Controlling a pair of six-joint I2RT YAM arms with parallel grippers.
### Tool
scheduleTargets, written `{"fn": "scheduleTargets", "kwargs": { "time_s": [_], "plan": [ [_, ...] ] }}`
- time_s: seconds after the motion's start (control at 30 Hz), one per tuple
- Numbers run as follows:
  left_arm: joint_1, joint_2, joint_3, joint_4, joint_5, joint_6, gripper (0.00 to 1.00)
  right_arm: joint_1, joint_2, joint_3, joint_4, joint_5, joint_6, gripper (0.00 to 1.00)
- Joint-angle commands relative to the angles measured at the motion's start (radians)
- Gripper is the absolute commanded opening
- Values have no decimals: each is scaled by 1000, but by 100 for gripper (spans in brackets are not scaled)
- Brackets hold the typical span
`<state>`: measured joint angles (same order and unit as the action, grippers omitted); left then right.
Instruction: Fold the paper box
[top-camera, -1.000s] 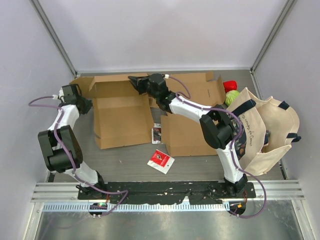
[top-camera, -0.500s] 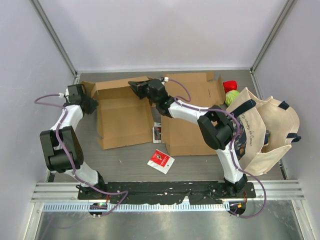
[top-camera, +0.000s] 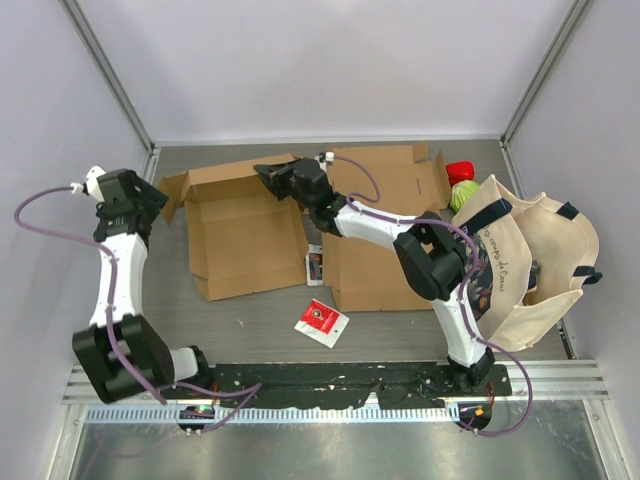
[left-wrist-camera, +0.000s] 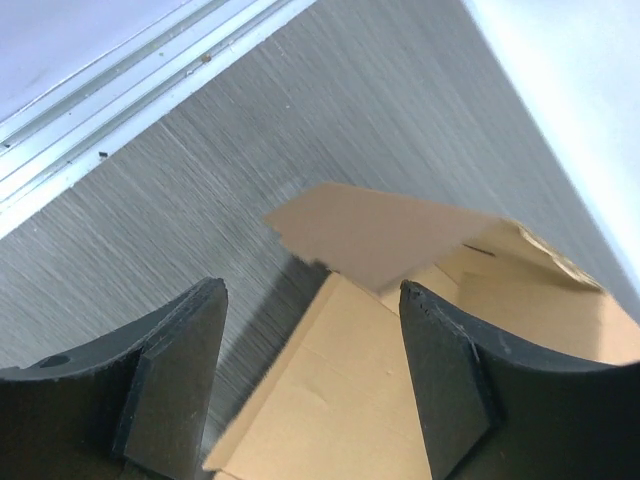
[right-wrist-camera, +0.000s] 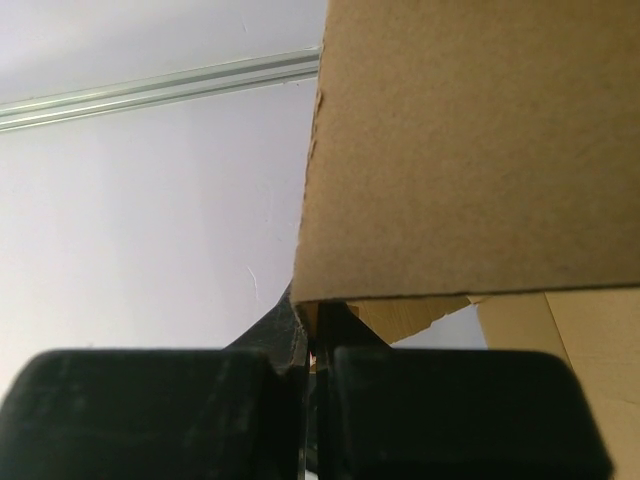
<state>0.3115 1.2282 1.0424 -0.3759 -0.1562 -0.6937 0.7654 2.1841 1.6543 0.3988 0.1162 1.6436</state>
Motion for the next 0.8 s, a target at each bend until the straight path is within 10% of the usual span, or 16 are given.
{"fn": "scheduleTargets", "kwargs": {
  "time_s": [0.0,0.27,0.5,0.77],
  "plan": [
    [-3,152,106,-21,41,123,74,-9,8,55,-32,43,-19,1],
    [-28,255,199,-139,46,142,68,-9,17,82,-38,43,-37,1],
    [-23,-57,-106,-103,168,-6,73,-18,26,128,-101,45,36,1],
    [-25,-47,-189,23,478,-107,15,-32,48,171,-129,36,94,1]
  ]
}}
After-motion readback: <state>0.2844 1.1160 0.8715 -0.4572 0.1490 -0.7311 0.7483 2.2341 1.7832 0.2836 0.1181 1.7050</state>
